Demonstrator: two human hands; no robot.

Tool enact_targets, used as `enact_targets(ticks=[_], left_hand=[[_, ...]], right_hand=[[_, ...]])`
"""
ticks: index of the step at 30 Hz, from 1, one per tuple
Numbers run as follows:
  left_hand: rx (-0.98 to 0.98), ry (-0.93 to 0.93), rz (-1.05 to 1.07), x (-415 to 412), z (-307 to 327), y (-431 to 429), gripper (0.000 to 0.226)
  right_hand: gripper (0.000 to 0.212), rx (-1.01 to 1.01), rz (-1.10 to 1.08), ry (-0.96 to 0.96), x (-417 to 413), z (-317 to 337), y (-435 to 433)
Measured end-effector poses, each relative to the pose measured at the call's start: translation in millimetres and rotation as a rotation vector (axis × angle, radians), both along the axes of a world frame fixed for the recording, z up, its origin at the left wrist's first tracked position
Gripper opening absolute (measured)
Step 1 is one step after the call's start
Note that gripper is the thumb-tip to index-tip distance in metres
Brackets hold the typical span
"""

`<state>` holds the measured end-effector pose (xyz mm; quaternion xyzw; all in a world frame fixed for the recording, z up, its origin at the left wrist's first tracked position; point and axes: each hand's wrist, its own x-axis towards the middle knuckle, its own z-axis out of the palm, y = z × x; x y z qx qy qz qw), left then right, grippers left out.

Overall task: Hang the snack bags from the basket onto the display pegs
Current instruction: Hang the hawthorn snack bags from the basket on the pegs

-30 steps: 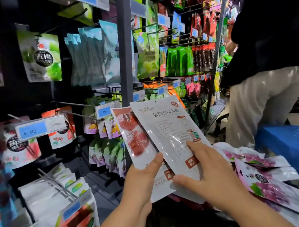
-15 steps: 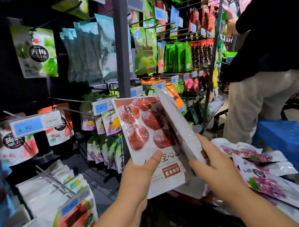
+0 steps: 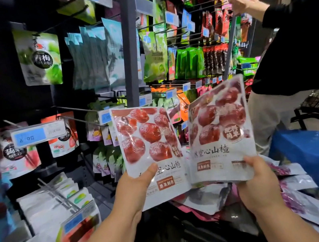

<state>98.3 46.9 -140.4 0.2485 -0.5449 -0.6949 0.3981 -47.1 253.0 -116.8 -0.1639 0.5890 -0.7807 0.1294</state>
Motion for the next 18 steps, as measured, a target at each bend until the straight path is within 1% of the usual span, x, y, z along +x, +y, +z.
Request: enact_targets(ticks=[1,2,3,4,5,6,7,8,9,10,11,12,14,15,16,17,18], left_hand=[[-0.013,-0.009,0.012,0,1,-1,0.018],[-0.026,-0.018,0.013,0,0,-2,0.019],[-0.035,-0.028,0.012,-1,1,-1,0.020],[-0.041,-0.038,0.004,-1,1,-1,0.019],[-0.039,-0.046,-0.006,-2,2,0,0.018],[-0.038,-0.051,-0.021,-3,2,0,0.018],[-0.040,-0.060,-0.033,-4,3,1,0.019],[-0.046,-0.073,-0.044,-5,4,1,0.021],[-0.046,-0.083,-0.057,-6,6,1,0.023],[-0.043,-0.084,-0.076,-7,6,0,0.025],[-0.042,-0.086,-0.097,-7,8,0,0.028],[-0.044,-0.087,-0.119,-7,10,1,0.033],[-0.038,-0.063,-0.165,-5,14,2,0.054],[-0.020,-0.043,-0.186,-4,15,3,0.061],[-0.004,-0.023,-0.203,-3,16,3,0.062],[0.009,-0.006,-0.217,0,17,4,0.059],[0.020,0.006,-0.220,2,15,2,0.054]], right_hand=[[0.042,-0.024,0.036,-0.143,4,6,-6],[0.044,-0.067,-0.036,-0.201,1,3,-10],[0.039,-0.090,-0.073,-0.211,-4,0,-12],[0.027,-0.058,-0.154,-0.107,-4,-2,-13],[0.020,-0.034,-0.143,-0.063,-1,1,-16],[0.017,-0.113,-0.078,-0.088,-2,3,-15],[0.007,-0.246,0.040,-0.165,-2,4,-15],[0.016,-0.349,0.137,-0.244,-2,6,-16],[0.044,-0.380,0.228,-0.279,-4,6,-18],[0.066,-0.379,0.294,-0.269,-4,4,-20],[0.076,-0.385,0.316,-0.258,-4,2,-23],[0.079,-0.384,0.340,-0.244,-6,-1,-24],[0.077,-0.364,0.369,-0.227,-3,-1,-28],[0.075,-0.353,0.373,-0.226,0,1,-28],[0.069,-0.339,0.393,-0.223,0,1,-29],[0.056,-0.319,0.410,-0.221,0,1,-31],[0.038,-0.297,0.401,-0.215,0,-1,-32]])
